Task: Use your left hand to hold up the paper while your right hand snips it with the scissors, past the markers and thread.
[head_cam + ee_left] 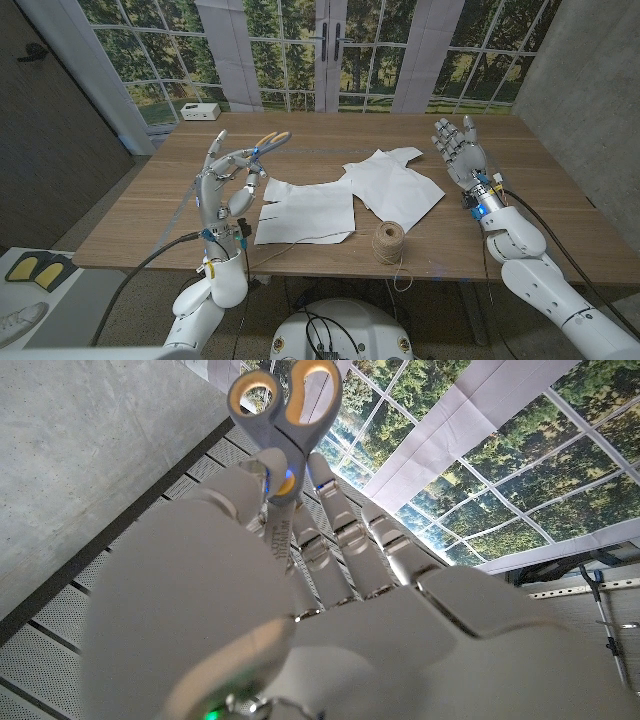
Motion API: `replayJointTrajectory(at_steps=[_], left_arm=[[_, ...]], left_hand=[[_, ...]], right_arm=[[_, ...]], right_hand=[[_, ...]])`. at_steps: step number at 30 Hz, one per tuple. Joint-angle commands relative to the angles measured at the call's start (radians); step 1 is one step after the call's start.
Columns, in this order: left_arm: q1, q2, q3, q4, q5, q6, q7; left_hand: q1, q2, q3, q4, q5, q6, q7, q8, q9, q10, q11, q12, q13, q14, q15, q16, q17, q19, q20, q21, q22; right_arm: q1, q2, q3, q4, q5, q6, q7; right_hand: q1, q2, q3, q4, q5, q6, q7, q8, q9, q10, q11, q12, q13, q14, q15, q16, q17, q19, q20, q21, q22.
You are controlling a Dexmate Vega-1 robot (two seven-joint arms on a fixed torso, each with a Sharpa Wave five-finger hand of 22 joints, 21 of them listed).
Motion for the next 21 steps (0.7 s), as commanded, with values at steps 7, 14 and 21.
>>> replayJointTrajectory(at_steps=[7, 14, 21], left_arm=[[0.000, 0.197, 0.158, -0.046, -0.140, 0.146, 0.000], [-0.014, 0.262, 0.208, -0.067, -0.173, 0.202, -0.001], [-0.024, 0.334, 0.260, -0.106, -0.207, 0.268, -0.013]], left_hand=[[0.015, 0.002, -0.003, 0.001, 0.009, 0.018, 0.002, 0.005, -0.001, 0.162, -0.029, 0.028, 0.113, 0.011, -0.082, 0.000, 0.001, 0.012, -0.140, 0.003, 0.002], [0.024, -0.003, -0.007, -0.002, 0.010, 0.031, 0.004, -0.006, -0.029, 0.168, -0.028, 0.025, 0.111, 0.020, -0.082, 0.002, 0.001, 0.015, -0.139, 0.002, 0.001], [0.026, -0.005, -0.009, -0.001, 0.011, 0.034, 0.004, -0.010, -0.035, 0.169, -0.028, 0.023, 0.112, 0.022, -0.082, 0.001, 0.000, 0.015, -0.140, 0.002, 0.001]], right_arm=[[-0.013, -0.046, -0.006, -0.050, -0.046, -0.011, -0.010], [-0.022, -0.073, -0.005, -0.078, -0.065, -0.024, -0.014], [-0.035, -0.097, -0.002, -0.102, -0.080, -0.028, -0.010]], right_hand=[[0.003, 0.008, 0.004, -0.001, -0.006, 0.002, -0.001, 0.006, 0.003, 0.009, 0.005, 0.006, 0.002, 0.005, 0.001, 0.004, 0.001, 0.000, 0.008, 0.001, 0.003], [0.003, 0.008, 0.004, -0.001, -0.007, 0.003, 0.000, 0.006, 0.003, 0.011, 0.008, 0.007, 0.002, 0.005, 0.002, 0.003, 0.001, 0.000, 0.009, 0.001, 0.003], [0.003, 0.009, 0.005, -0.001, -0.008, 0.005, 0.001, 0.005, 0.003, 0.010, 0.011, 0.006, 0.002, 0.005, 0.002, 0.003, 0.001, 0.001, 0.009, 0.001, 0.003]])
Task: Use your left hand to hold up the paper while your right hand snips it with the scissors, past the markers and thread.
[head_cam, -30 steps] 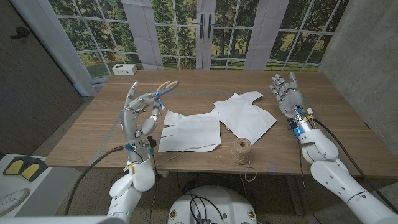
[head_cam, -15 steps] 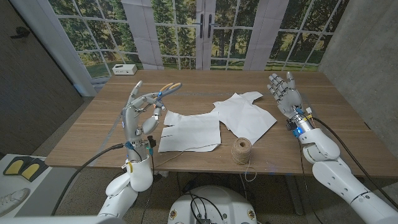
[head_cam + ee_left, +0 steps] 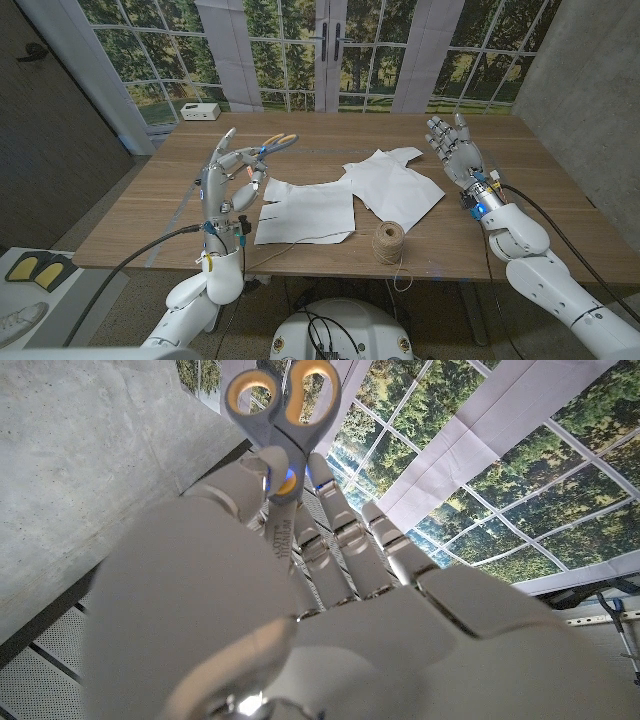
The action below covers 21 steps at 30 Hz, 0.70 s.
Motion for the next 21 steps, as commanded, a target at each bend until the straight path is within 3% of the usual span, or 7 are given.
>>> replayJointTrajectory(at_steps=[1, 6, 7, 8, 10, 18, 21], left_arm=[[-0.020, 0.140, 0.103, -0.060, -0.064, 0.104, -0.014], [-0.025, 0.180, 0.125, -0.095, -0.089, 0.139, -0.040], [-0.029, 0.191, 0.129, -0.099, -0.096, 0.139, -0.049], [-0.032, 0.198, 0.132, -0.104, -0.101, 0.143, -0.054], [-0.036, 0.206, 0.138, -0.111, -0.101, 0.153, -0.054], [-0.078, 0.234, 0.175, -0.106, -0.131, 0.160, -0.090], [-0.097, 0.238, 0.191, -0.093, -0.158, 0.149, -0.108]], left_hand=[[0.011, 0.000, -0.006, 0.003, 0.009, 0.010, -0.002, -0.005, -0.007, 0.170, -0.028, 0.019, 0.113, 0.014, -0.077, 0.001, 0.003, 0.010, -0.134, 0.002, 0.003], [0.013, -0.002, -0.008, 0.004, 0.009, 0.008, -0.007, -0.005, -0.004, 0.171, -0.028, 0.018, 0.114, 0.015, -0.077, 0.001, 0.003, 0.011, -0.134, 0.002, 0.003], [0.014, -0.002, -0.009, 0.004, 0.009, 0.008, -0.004, -0.006, -0.005, 0.171, -0.028, 0.018, 0.115, 0.016, -0.077, 0.001, 0.003, 0.011, -0.134, 0.002, 0.003], [0.014, -0.002, -0.010, 0.005, 0.010, 0.008, -0.004, -0.007, -0.004, 0.171, -0.028, 0.018, 0.117, 0.014, -0.077, 0.000, 0.003, 0.015, -0.133, 0.003, 0.003], [0.014, -0.001, -0.010, 0.006, 0.010, 0.007, -0.001, -0.009, -0.007, 0.170, -0.028, 0.018, 0.118, 0.013, -0.076, -0.001, 0.002, 0.020, -0.132, 0.005, 0.003], [0.015, 0.001, -0.011, 0.008, 0.011, 0.008, -0.001, -0.007, -0.001, 0.169, -0.028, 0.018, 0.122, 0.016, -0.077, 0.000, 0.002, 0.021, -0.134, 0.004, 0.003], [0.016, 0.001, -0.011, 0.007, 0.011, 0.006, -0.004, -0.007, 0.000, 0.169, -0.028, 0.018, 0.123, 0.016, -0.077, 0.000, 0.002, 0.021, -0.135, 0.004, 0.003]], right_arm=[[-0.019, -0.042, 0.004, -0.042, -0.034, -0.015, -0.003], [-0.027, -0.058, 0.007, -0.054, -0.050, -0.018, -0.005], [-0.028, -0.060, 0.007, -0.055, -0.055, -0.016, -0.006], [-0.029, -0.060, 0.007, -0.058, -0.061, -0.016, -0.011], [-0.030, -0.067, 0.007, -0.062, -0.070, -0.017, -0.011], [-0.035, -0.112, 0.017, -0.097, -0.146, -0.052, -0.056], [-0.039, -0.128, 0.025, -0.115, -0.183, -0.065, -0.080]], right_hand=[[0.003, 0.009, 0.005, -0.001, 0.000, 0.005, 0.002, 0.006, 0.003, 0.005, 0.005, 0.006, 0.002, 0.006, 0.003, 0.003, 0.001, -0.003, 0.006, 0.001, 0.003], [0.003, 0.010, 0.005, -0.001, -0.001, 0.015, 0.002, 0.009, 0.003, 0.011, 0.012, 0.008, 0.002, 0.006, 0.003, 0.003, 0.001, -0.003, 0.006, 0.001, 0.003], [0.003, 0.012, 0.007, -0.001, -0.003, 0.050, -0.022, 0.020, 0.003, 0.022, 0.017, 0.012, 0.003, 0.005, 0.005, 0.003, 0.001, -0.004, 0.006, 0.000, 0.003], [0.005, 0.014, 0.009, -0.002, -0.005, 0.068, -0.037, 0.025, 0.003, 0.043, 0.007, 0.020, 0.003, 0.009, 0.004, 0.004, 0.001, -0.003, 0.007, 0.000, 0.003], [0.009, 0.016, 0.011, -0.004, -0.006, 0.080, -0.048, 0.026, 0.003, 0.069, -0.008, 0.029, 0.003, 0.013, 0.004, 0.005, 0.001, -0.003, 0.008, 0.000, 0.003], [0.014, 0.017, 0.014, -0.007, -0.008, 0.094, -0.046, 0.027, 0.003, 0.108, -0.017, 0.043, 0.004, 0.016, 0.003, 0.005, 0.001, -0.002, 0.009, 0.000, 0.003], [0.022, 0.020, 0.019, -0.011, -0.009, 0.141, -0.047, 0.041, 0.003, 0.125, -0.015, 0.049, 0.005, 0.017, 0.003, 0.004, 0.001, -0.002, 0.009, 0.000, 0.003]])
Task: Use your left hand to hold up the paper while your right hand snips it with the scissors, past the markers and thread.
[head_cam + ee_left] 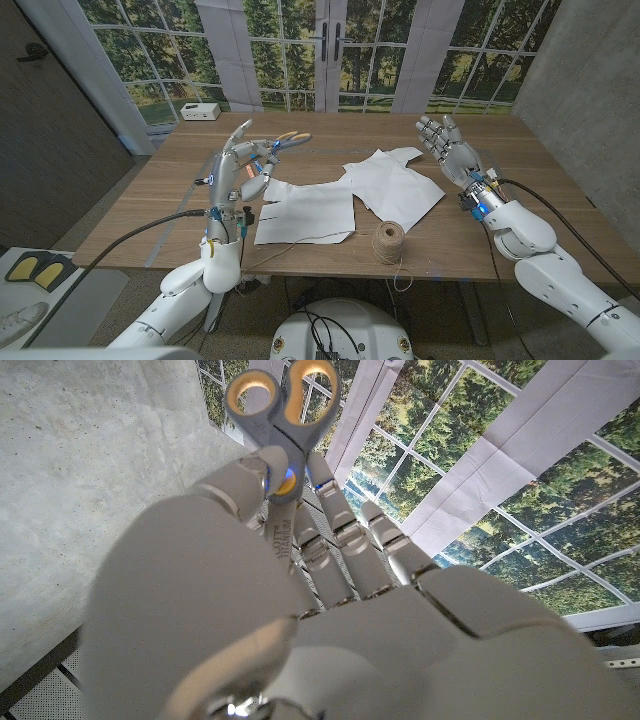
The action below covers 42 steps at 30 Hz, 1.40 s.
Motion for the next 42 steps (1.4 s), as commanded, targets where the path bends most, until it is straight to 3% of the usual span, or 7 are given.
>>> replayJointTrajectory(at_steps=[1, 5, 7, 9, 20, 27, 42], left_arm=[[-0.061, 0.052, 0.066, 0.008, -0.068, 0.008, -0.058], [-0.085, 0.048, 0.087, 0.037, -0.070, -0.005, -0.060], [-0.095, 0.049, 0.099, 0.049, -0.076, -0.012, -0.067], [-0.105, 0.040, 0.111, 0.067, -0.068, -0.020, -0.053], [-0.153, 0.036, 0.165, 0.123, -0.061, -0.054, -0.054], [-0.173, 0.043, 0.181, 0.133, -0.030, -0.067, -0.040], [-0.205, 0.068, 0.223, 0.132, 0.031, -0.050, 0.002]], left_hand=[[0.014, 0.003, -0.001, 0.000, 0.005, 0.001, 0.000, 0.002, 0.008, 0.169, -0.028, 0.009, 0.123, 0.009, -0.073, 0.000, 0.003, 0.008, -0.137, 0.004, 0.001], [0.015, 0.003, -0.002, 0.000, 0.006, 0.000, 0.000, 0.003, 0.011, 0.170, -0.028, 0.009, 0.125, 0.010, -0.073, 0.001, 0.003, 0.008, -0.137, 0.003, 0.001], [0.015, 0.002, -0.003, 0.000, 0.006, 0.000, 0.001, 0.004, 0.012, 0.170, -0.028, 0.010, 0.125, 0.010, -0.073, 0.000, 0.003, 0.007, -0.137, 0.003, 0.001], [0.016, 0.002, -0.003, 0.000, 0.006, 0.002, 0.001, 0.005, 0.013, 0.170, -0.028, 0.010, 0.126, 0.011, -0.073, 0.001, 0.004, 0.007, -0.137, 0.002, 0.001], [0.018, 0.000, -0.004, 0.001, 0.008, 0.006, 0.002, 0.005, 0.012, 0.170, -0.028, 0.012, 0.134, 0.010, -0.073, 0.002, 0.008, 0.004, -0.137, 0.001, 0.001], [0.019, -0.003, -0.002, 0.002, 0.013, 0.004, 0.011, -0.005, 0.000, 0.166, -0.028, 0.012, 0.139, -0.003, -0.072, -0.004, 0.003, 0.002, -0.139, 0.000, 0.000], [0.023, -0.003, -0.001, 0.003, 0.020, 0.007, 0.009, -0.006, 0.000, 0.161, -0.028, 0.012, 0.147, -0.006, -0.072, -0.003, 0.003, 0.005, -0.139, 0.001, 0.001]], right_arm=[[-0.013, -0.062, 0.020, -0.057, -0.113, -0.045, -0.065], [-0.018, -0.082, 0.031, -0.080, -0.154, -0.063, -0.090], [-0.023, -0.090, 0.037, -0.091, -0.176, -0.071, -0.104], [-0.029, -0.100, 0.045, -0.104, -0.196, -0.085, -0.119], [-0.049, -0.146, 0.077, -0.156, -0.272, -0.161, -0.158], [-0.053, -0.174, 0.085, -0.186, -0.329, -0.204, -0.169], [-0.044, -0.234, 0.107, -0.260, -0.381, -0.318, -0.162]], right_hand=[[0.012, 0.008, 0.007, -0.006, -0.003, 0.052, -0.004, 0.019, 0.004, 0.028, 0.009, 0.016, 0.005, 0.006, 0.003, 0.004, 0.004, -0.006, 0.005, 0.000, 0.003], [0.015, 0.009, 0.009, -0.007, -0.005, 0.098, -0.011, 0.030, 0.004, 0.040, 0.026, 0.020, 0.006, 0.015, 0.003, 0.007, 0.003, -0.005, 0.009, 0.000, 0.003], [0.024, 0.012, 0.015, -0.012, -0.007, 0.126, -0.011, 0.032, 0.005, 0.084, 0.034, 0.036, 0.007, 0.067, 0.015, 0.020, 0.004, 0.034, 0.031, 0.012, 0.004], [0.026, 0.013, 0.016, -0.013, -0.007, 0.139, -0.014, 0.034, 0.005, 0.098, 0.035, 0.041, 0.007, 0.070, 0.015, 0.019, 0.004, 0.035, 0.033, 0.012, 0.004], [0.044, 0.012, 0.023, -0.025, -0.008, 0.162, -0.023, 0.037, 0.005, 0.088, 0.058, 0.036, 0.008, 0.071, 0.026, 0.012, 0.005, 0.036, 0.038, 0.009, 0.005], [0.069, 0.013, 0.033, -0.039, -0.007, 0.188, -0.029, 0.033, 0.007, -0.015, 0.094, -0.008, 0.007, 0.047, 0.058, 0.000, 0.005, 0.027, 0.051, 0.002, 0.005], [0.125, 0.025, 0.063, -0.068, 0.000, 0.317, -0.061, 0.075, 0.017, -0.070, 0.110, -0.030, 0.007, 0.030, 0.081, 0.000, 0.005, 0.007, 0.084, -0.004, 0.005]])
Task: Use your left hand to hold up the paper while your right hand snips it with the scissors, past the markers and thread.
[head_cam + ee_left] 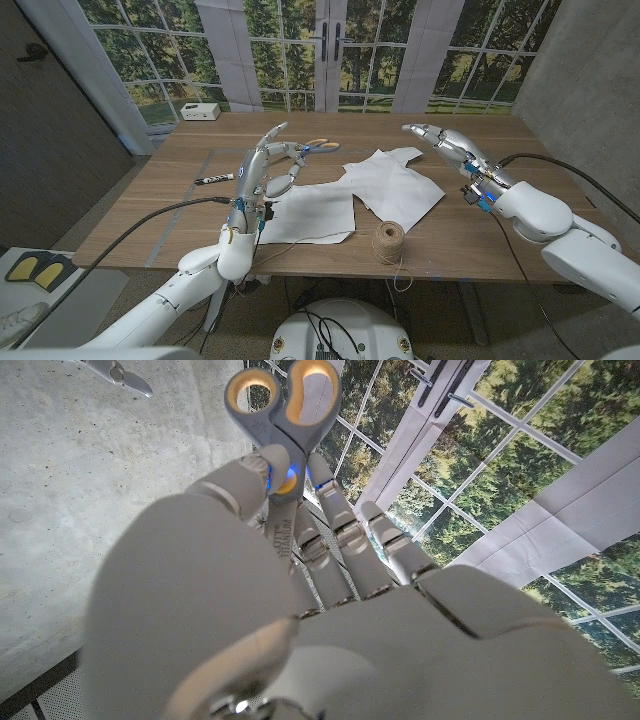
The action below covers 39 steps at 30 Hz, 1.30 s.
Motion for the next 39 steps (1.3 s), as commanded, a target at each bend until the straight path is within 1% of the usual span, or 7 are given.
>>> replayJointTrajectory(at_steps=[1, 6, 9, 15, 22, 32, 39], left_arm=[[-0.032, 0.021, 0.038, 0.004, 0.042, 0.009, 0.028], [-0.035, 0.031, 0.046, -0.012, 0.050, 0.023, 0.029], [-0.042, 0.036, 0.055, -0.017, 0.050, 0.025, 0.019], [-0.054, 0.054, 0.066, -0.033, 0.066, 0.032, 0.005], [-0.062, 0.062, 0.080, -0.033, 0.073, 0.036, 0.002], [-0.073, 0.072, 0.103, -0.027, 0.103, 0.054, 0.026], [-0.083, 0.060, 0.129, -0.008, 0.107, 0.050, 0.043]], left_hand=[[0.008, -0.001, -0.001, 0.003, 0.008, 0.003, 0.006, -0.002, 0.002, 0.161, -0.028, 0.011, 0.147, -0.004, -0.075, 0.000, 0.002, 0.005, -0.139, 0.001, 0.003], [0.008, -0.001, -0.001, 0.005, 0.011, 0.002, 0.010, -0.005, -0.002, 0.159, -0.027, 0.011, 0.150, -0.007, -0.074, 0.000, 0.000, 0.005, -0.139, 0.001, 0.003], [0.007, -0.001, 0.000, 0.007, 0.012, 0.002, 0.008, -0.006, -0.002, 0.159, -0.027, 0.011, 0.152, -0.009, -0.074, -0.001, 0.000, 0.006, -0.139, 0.001, 0.003], [0.008, 0.000, -0.001, 0.007, 0.014, 0.002, 0.008, -0.004, 0.003, 0.159, -0.027, 0.012, 0.154, -0.010, -0.075, 0.000, 0.000, 0.006, -0.139, 0.001, 0.003], [0.011, -0.001, -0.002, 0.006, 0.016, 0.003, 0.008, -0.004, 0.003, 0.157, -0.027, 0.012, 0.158, -0.010, -0.075, 0.001, 0.000, 0.007, -0.139, 0.001, 0.003], [0.012, 0.000, -0.002, 0.007, 0.018, 0.002, 0.009, -0.004, 0.004, 0.156, -0.026, 0.013, 0.161, -0.011, -0.075, 0.001, 0.000, 0.007, -0.139, 0.001, 0.003], [0.013, 0.000, -0.004, 0.008, 0.020, 0.002, 0.011, -0.012, -0.007, 0.155, -0.026, 0.013, 0.165, -0.012, -0.075, 0.001, 0.000, 0.007, -0.139, 0.001, 0.003]], right_arm=[[0.005, -0.052, 0.019, -0.065, -0.059, -0.088, 0.001], [0.019, -0.092, 0.023, -0.107, -0.074, -0.161, 0.023], [0.044, -0.122, 0.017, -0.130, -0.072, -0.216, 0.048], [0.091, -0.170, -0.002, -0.162, -0.078, -0.284, 0.089], [0.130, -0.203, -0.018, -0.190, -0.093, -0.320, 0.110], [0.187, -0.224, -0.057, -0.221, -0.127, -0.353, 0.116], [0.212, -0.243, -0.068, -0.244, -0.148, -0.357, 0.127]], right_hand=[[0.022, 0.001, 0.003, -0.009, 0.008, 0.026, -0.007, 0.012, 0.004, -0.015, 0.008, -0.008, 0.002, -0.013, 0.019, -0.001, 0.003, -0.009, 0.018, -0.004, 0.005], [0.041, 0.004, 0.012, -0.019, 0.012, 0.039, 0.010, 0.016, 0.006, -0.021, 0.010, -0.010, 0.001, -0.018, 0.021, -0.001, 0.002, -0.013, 0.026, -0.005, 0.005], [0.068, 0.009, 0.026, -0.032, 0.017, 0.027, 0.027, 0.011, 0.010, -0.041, 0.013, -0.018, 0.001, -0.026, 0.023, -0.002, 0.002, -0.023, 0.043, -0.007, 0.004], [0.087, 0.012, 0.036, -0.042, 0.020, 0.022, 0.031, 0.009, 0.012, -0.053, 0.025, -0.021, 0.001, -0.039, 0.030, -0.005, 0.002, -0.031, 0.050, -0.008, 0.004], [0.121, 0.021, 0.056, -0.056, 0.026, 0.030, 0.026, 0.013, 0.017, -0.065, 0.017, -0.024, 0.000, -0.050, 0.027, -0.004, 0.001, -0.044, 0.052, -0.010, 0.004], [0.163, 0.031, 0.084, -0.072, 0.034, 0.063, 0.014, 0.028, 0.023, -0.058, 0.014, -0.019, 0.000, -0.054, 0.020, -0.001, 0.001, -0.045, 0.052, -0.007, 0.004], [0.197, 0.032, 0.105, -0.084, 0.039, 0.084, 0.003, 0.039, 0.030, -0.057, 0.006, -0.017, 0.000, -0.055, 0.018, 0.000, 0.000, -0.047, 0.051, -0.006, 0.004]])
